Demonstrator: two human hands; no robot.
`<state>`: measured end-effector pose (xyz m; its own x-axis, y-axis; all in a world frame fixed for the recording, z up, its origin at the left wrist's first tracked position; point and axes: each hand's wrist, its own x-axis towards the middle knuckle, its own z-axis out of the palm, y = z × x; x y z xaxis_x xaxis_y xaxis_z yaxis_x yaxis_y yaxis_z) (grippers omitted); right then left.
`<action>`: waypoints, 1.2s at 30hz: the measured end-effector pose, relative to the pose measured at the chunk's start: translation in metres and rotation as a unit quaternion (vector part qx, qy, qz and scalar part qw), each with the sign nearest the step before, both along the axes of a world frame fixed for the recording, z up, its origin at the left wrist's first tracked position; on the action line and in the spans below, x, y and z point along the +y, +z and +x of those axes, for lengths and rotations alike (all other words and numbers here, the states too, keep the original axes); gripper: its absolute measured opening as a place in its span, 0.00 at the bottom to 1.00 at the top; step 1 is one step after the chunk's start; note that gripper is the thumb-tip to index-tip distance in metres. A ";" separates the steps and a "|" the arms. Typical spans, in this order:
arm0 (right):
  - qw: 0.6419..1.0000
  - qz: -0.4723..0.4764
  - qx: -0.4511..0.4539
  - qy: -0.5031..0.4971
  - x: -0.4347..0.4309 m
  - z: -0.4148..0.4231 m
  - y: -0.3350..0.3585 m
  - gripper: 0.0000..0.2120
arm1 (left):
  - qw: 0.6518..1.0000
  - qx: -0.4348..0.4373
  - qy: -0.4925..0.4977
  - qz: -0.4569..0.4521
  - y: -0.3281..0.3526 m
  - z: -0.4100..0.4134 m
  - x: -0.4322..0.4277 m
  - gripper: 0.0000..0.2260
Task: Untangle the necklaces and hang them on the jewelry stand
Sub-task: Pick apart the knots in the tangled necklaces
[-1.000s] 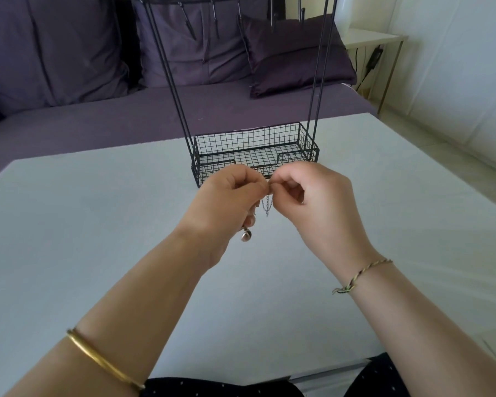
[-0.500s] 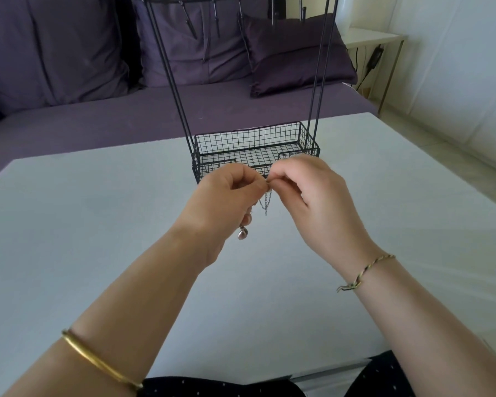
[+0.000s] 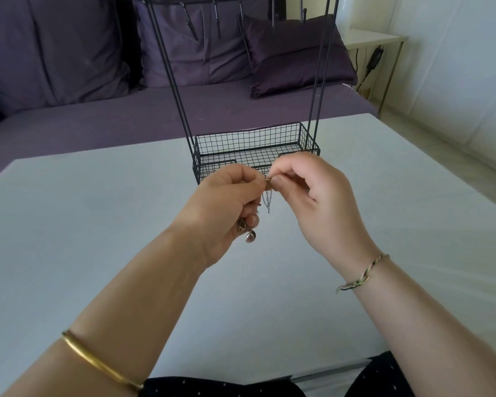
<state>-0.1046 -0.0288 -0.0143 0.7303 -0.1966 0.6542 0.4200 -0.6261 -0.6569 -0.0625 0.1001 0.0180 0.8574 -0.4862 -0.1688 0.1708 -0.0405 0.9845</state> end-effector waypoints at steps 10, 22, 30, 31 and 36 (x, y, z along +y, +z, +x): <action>0.993 0.109 0.012 -0.049 0.011 -0.001 -0.007 0.04 | 0.997 -0.040 0.049 0.045 -0.004 -0.008 -0.012 0.10; 0.987 0.159 0.036 0.001 0.015 -0.002 -0.006 0.06 | 0.994 0.108 -0.016 0.027 0.000 -0.004 -0.005 0.10; 0.767 0.619 0.159 0.063 0.004 0.004 0.004 0.10 | 0.995 0.092 0.030 0.036 0.000 0.001 -0.003 0.07; 0.738 0.655 0.152 0.058 -0.001 0.004 0.004 0.11 | 0.993 0.097 0.052 0.031 0.000 0.003 0.000 0.06; 0.697 0.702 0.136 0.044 -0.008 0.004 0.006 0.11 | 0.988 0.089 0.114 0.051 -0.005 0.011 0.008 0.06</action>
